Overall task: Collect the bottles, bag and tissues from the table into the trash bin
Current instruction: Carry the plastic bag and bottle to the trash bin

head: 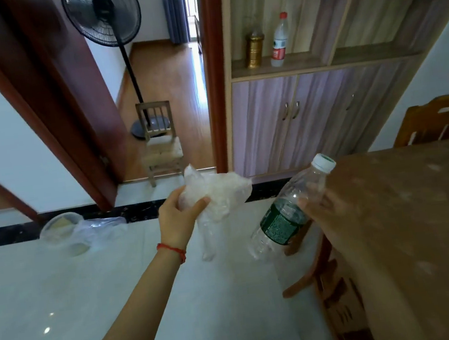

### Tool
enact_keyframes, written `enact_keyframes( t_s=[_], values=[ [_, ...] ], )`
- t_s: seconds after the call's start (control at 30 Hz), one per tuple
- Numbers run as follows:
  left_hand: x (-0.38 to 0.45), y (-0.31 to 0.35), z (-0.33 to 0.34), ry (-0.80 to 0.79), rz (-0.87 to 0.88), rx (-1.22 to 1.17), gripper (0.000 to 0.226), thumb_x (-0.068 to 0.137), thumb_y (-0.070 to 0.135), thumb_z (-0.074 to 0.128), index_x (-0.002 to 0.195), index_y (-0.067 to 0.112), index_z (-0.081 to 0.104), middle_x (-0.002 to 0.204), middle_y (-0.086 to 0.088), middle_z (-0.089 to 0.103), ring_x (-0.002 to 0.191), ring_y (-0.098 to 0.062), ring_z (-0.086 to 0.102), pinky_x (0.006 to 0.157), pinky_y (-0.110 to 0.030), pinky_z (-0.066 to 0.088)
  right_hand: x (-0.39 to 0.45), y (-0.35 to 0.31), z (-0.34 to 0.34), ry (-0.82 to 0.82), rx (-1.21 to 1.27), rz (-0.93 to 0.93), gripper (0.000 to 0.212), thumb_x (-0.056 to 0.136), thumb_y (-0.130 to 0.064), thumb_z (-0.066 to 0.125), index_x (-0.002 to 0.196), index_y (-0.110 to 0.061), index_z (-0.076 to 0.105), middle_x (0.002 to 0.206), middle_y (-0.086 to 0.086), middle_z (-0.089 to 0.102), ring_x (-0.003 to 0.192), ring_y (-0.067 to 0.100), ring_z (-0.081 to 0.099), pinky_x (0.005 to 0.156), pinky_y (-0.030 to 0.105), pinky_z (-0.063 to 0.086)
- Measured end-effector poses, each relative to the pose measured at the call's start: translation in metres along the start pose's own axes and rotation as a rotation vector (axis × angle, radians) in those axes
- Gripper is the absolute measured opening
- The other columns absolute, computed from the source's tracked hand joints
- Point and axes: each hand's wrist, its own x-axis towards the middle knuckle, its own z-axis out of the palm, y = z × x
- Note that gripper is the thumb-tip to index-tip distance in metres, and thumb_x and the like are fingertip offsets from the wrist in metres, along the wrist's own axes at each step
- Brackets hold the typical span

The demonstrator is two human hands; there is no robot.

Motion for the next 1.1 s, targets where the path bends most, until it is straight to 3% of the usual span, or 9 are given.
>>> enact_keyframes(
  t_s=[0.07, 0.17, 0.23, 0.47, 0.63, 0.73, 0.93, 1.0, 1.1],
  values=[
    [0.012, -0.01, -0.021, 0.032, -0.019, 0.011, 0.041, 0.074, 0.018, 0.073, 0.111, 0.008, 0.059, 0.1, -0.001, 0.058, 0.093, -0.019, 0.054, 0.079, -0.026, 0.047, 0.007, 0.001, 0.03, -0.044, -0.011, -0.009, 0.07, 0.056, -0.05, 0.073, 0.115, -0.017, 0.057, 0.097, -0.012, 0.066, 0.095, 0.005, 0.061, 0.085, 0.033, 0.05],
    [0.03, -0.022, -0.045, 0.06, -0.038, 0.001, 0.041, 0.074, 0.017, 0.073, 0.112, 0.008, 0.059, 0.099, -0.002, 0.058, 0.093, -0.018, 0.054, 0.077, -0.024, 0.044, 0.019, 0.002, 0.064, -0.092, -0.071, -0.033, 0.049, 0.073, -0.036, 0.071, 0.117, -0.021, 0.056, 0.108, -0.003, 0.064, 0.099, 0.007, 0.059, 0.073, 0.02, 0.046],
    [0.043, -0.03, -0.054, 0.063, -0.049, -0.02, 0.041, 0.073, 0.016, 0.074, 0.111, 0.008, 0.06, 0.099, -0.002, 0.06, 0.094, -0.019, 0.056, 0.079, -0.026, 0.046, 0.028, 0.005, 0.081, -0.123, -0.067, -0.022, 0.056, 0.069, -0.044, 0.074, 0.118, -0.023, 0.056, 0.108, -0.005, 0.064, 0.101, 0.007, 0.059, 0.074, 0.02, 0.046],
    [0.101, -0.049, -0.04, 0.027, -0.077, -0.033, 0.032, 0.071, 0.018, 0.075, 0.101, 0.016, 0.063, 0.094, 0.0, 0.065, 0.093, -0.022, 0.061, 0.082, -0.035, 0.053, 0.084, 0.008, 0.1, -0.113, -0.036, 0.046, 0.088, 0.042, -0.072, 0.075, 0.116, -0.026, 0.059, 0.104, -0.007, 0.069, 0.103, 0.012, 0.062, 0.091, 0.043, 0.05],
    [0.16, -0.053, -0.009, 0.03, -0.079, -0.045, 0.03, 0.073, 0.016, 0.074, 0.099, 0.019, 0.059, 0.089, 0.005, 0.061, 0.089, -0.019, 0.058, 0.069, -0.019, 0.048, 0.153, 0.008, 0.104, -0.123, -0.069, 0.014, 0.066, 0.058, -0.054, 0.077, 0.114, -0.024, 0.059, 0.09, -0.014, 0.068, 0.085, -0.006, 0.063, 0.074, 0.019, 0.05],
    [0.201, -0.051, 0.015, 0.021, -0.092, -0.052, 0.03, 0.074, 0.014, 0.073, 0.099, 0.018, 0.057, 0.087, 0.009, 0.059, 0.085, -0.015, 0.056, 0.066, -0.015, 0.045, 0.204, 0.011, 0.103, -0.113, -0.029, 0.027, 0.066, 0.055, -0.056, 0.076, 0.112, -0.026, 0.06, 0.09, -0.009, 0.071, 0.091, 0.006, 0.065, 0.081, 0.03, 0.051],
    [0.285, -0.049, 0.06, 0.024, -0.129, -0.042, 0.032, 0.072, 0.016, 0.075, 0.1, 0.016, 0.058, 0.095, -0.003, 0.061, 0.09, -0.023, 0.06, 0.065, -0.024, 0.054, 0.303, 0.006, 0.102, -0.116, -0.033, 0.042, 0.019, 0.073, -0.027, 0.075, 0.087, -0.032, 0.064, 0.08, -0.011, 0.071, 0.078, -0.002, 0.066, 0.073, 0.019, 0.053],
    [0.31, -0.048, 0.072, 0.011, -0.148, -0.048, 0.039, 0.066, 0.029, 0.078, 0.099, 0.016, 0.061, 0.095, -0.004, 0.063, 0.09, -0.025, 0.062, 0.068, -0.03, 0.057, 0.332, 0.004, 0.103, -0.114, -0.044, 0.047, 0.014, 0.077, -0.02, 0.071, 0.086, -0.029, 0.064, 0.076, -0.013, 0.071, 0.076, -0.001, 0.065, 0.073, 0.02, 0.051],
    [0.344, -0.046, 0.087, 0.004, -0.169, -0.048, 0.047, 0.057, 0.04, 0.075, 0.098, 0.021, 0.062, 0.093, 0.002, 0.065, 0.089, -0.02, 0.062, 0.073, -0.033, 0.056, 0.367, 0.0, 0.106, -0.1, -0.046, 0.046, 0.012, 0.078, -0.016, 0.07, 0.087, -0.022, 0.063, 0.08, -0.009, 0.069, 0.074, -0.003, 0.064, 0.062, 0.009, 0.048]
  ],
)
